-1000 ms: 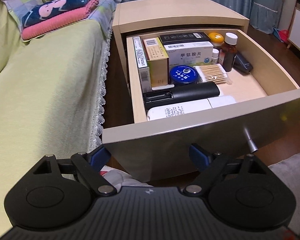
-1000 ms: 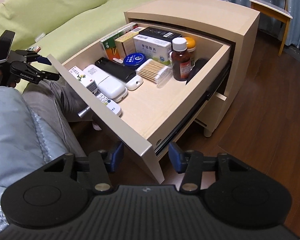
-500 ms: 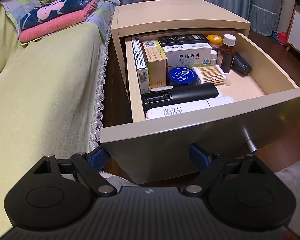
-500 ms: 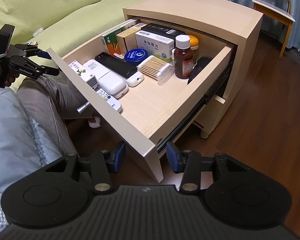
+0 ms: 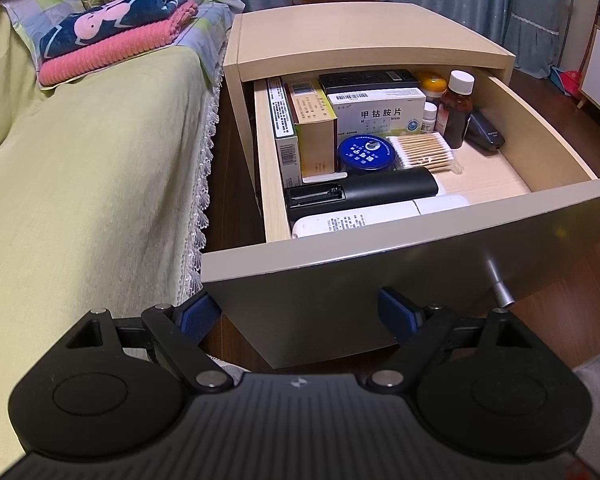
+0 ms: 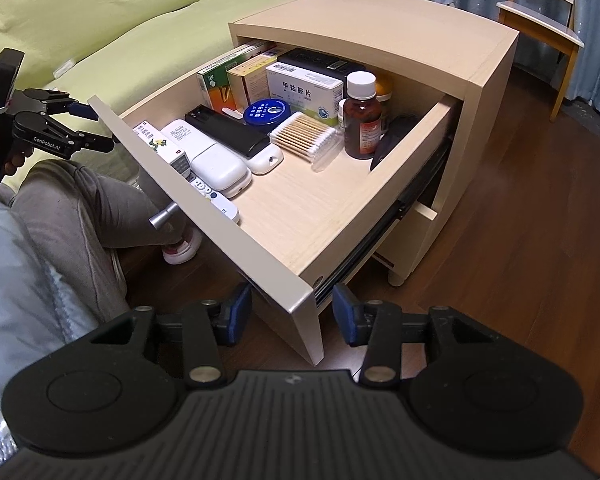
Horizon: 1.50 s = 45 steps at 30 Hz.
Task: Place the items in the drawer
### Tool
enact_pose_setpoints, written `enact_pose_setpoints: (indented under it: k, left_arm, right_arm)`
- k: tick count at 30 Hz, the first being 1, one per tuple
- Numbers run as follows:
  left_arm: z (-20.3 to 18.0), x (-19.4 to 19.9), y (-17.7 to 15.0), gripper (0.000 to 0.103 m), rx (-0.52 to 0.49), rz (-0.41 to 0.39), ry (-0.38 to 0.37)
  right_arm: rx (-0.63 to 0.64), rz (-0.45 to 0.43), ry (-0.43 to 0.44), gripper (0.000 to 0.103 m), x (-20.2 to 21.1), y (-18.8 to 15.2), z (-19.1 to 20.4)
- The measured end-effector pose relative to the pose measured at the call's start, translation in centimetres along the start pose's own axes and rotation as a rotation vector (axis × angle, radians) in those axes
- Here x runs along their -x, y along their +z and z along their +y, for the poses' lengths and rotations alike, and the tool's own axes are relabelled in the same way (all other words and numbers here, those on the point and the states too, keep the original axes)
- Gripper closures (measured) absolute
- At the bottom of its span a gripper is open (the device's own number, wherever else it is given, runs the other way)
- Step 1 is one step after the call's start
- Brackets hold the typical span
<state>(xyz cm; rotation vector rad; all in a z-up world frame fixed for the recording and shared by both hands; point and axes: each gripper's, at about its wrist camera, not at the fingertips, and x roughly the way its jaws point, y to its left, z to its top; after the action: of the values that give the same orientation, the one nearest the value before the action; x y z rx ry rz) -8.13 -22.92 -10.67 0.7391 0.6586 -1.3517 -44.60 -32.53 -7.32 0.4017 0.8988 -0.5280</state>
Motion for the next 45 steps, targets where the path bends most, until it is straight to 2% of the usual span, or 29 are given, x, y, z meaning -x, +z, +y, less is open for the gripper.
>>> enact_pose_setpoints:
  k: [45]
  left_arm:
    - [0.59,0.26,-0.22,0.017,0.032,-0.016,-0.002]
  right_arm:
    - [0.015,-0.029,-0.052,0.063,0.47,0.18,0.23]
